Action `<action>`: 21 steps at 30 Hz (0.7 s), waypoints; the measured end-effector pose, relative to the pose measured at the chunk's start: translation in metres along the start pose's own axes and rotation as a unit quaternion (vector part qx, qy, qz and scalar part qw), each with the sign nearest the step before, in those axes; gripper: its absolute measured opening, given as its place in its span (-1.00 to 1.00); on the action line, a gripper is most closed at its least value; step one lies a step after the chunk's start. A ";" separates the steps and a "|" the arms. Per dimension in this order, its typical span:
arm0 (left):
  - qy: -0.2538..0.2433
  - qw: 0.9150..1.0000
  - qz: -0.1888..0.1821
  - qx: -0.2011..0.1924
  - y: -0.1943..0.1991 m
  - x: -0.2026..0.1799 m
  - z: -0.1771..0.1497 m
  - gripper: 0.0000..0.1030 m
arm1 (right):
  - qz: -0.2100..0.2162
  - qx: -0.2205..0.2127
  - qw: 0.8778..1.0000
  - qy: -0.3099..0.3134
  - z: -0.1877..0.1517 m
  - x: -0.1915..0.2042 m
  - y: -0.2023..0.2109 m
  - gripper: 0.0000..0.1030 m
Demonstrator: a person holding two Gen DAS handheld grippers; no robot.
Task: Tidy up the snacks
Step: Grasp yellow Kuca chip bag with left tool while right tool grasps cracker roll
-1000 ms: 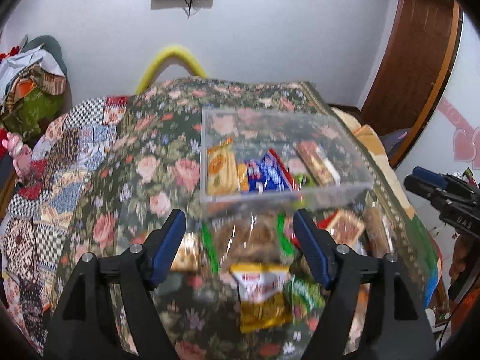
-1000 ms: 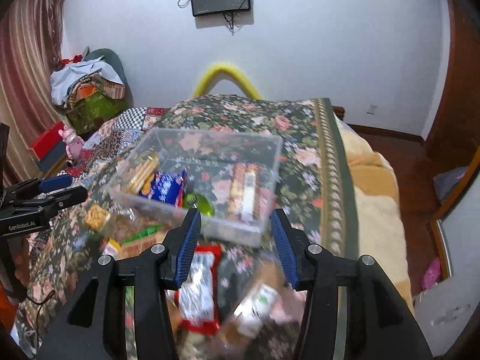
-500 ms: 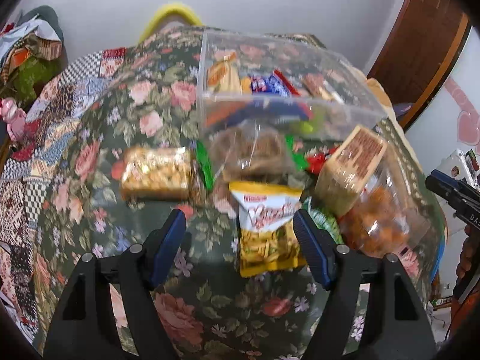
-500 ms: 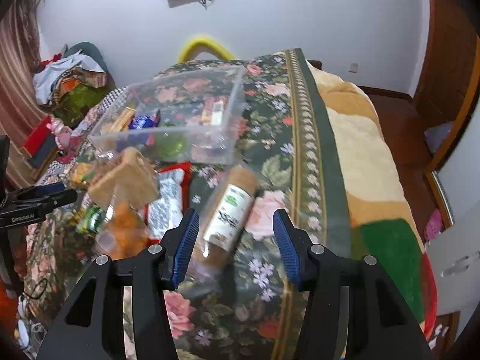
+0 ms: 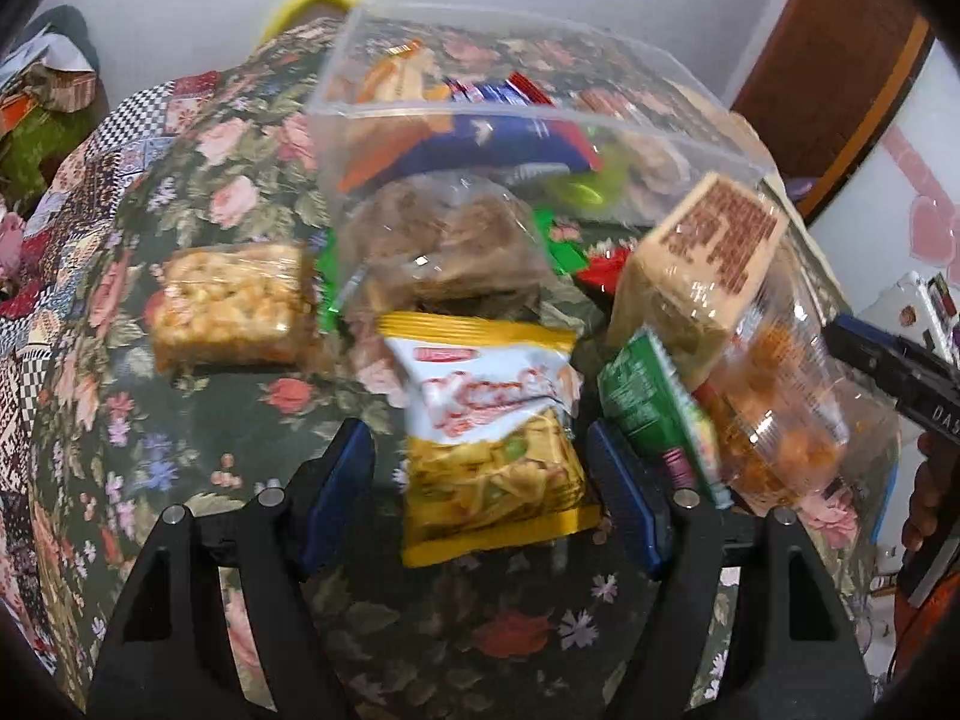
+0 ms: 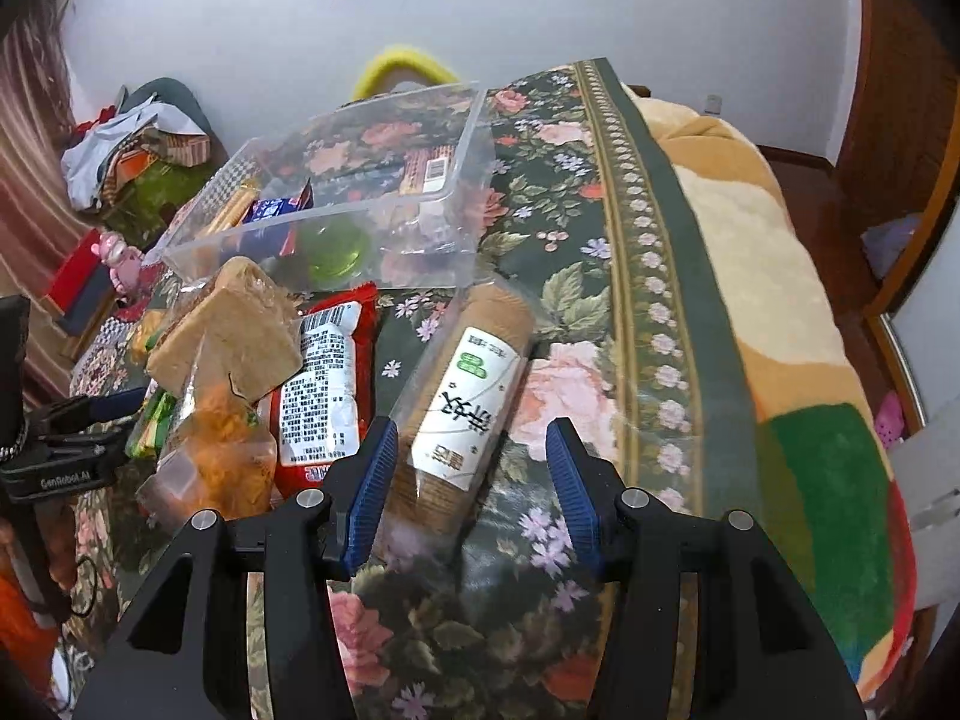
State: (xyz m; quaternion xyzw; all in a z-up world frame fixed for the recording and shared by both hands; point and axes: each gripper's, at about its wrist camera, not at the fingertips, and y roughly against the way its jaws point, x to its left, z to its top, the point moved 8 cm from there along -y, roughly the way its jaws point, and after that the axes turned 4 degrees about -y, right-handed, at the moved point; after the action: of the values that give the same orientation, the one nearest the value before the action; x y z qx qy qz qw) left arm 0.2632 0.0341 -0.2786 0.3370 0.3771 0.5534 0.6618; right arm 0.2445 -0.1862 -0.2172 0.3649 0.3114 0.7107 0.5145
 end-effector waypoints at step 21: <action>0.000 0.999 0.005 -0.036 -0.003 0.005 0.001 -0.08 | 0.002 0.011 1.000 -0.020 0.002 0.000 -0.024 -0.36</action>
State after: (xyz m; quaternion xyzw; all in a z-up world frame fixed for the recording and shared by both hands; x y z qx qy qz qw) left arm 0.2660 0.0389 -0.2819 0.3150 0.3550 0.5702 0.6705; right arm 0.2585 -0.1798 -0.2360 0.3852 0.3082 0.7011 0.5149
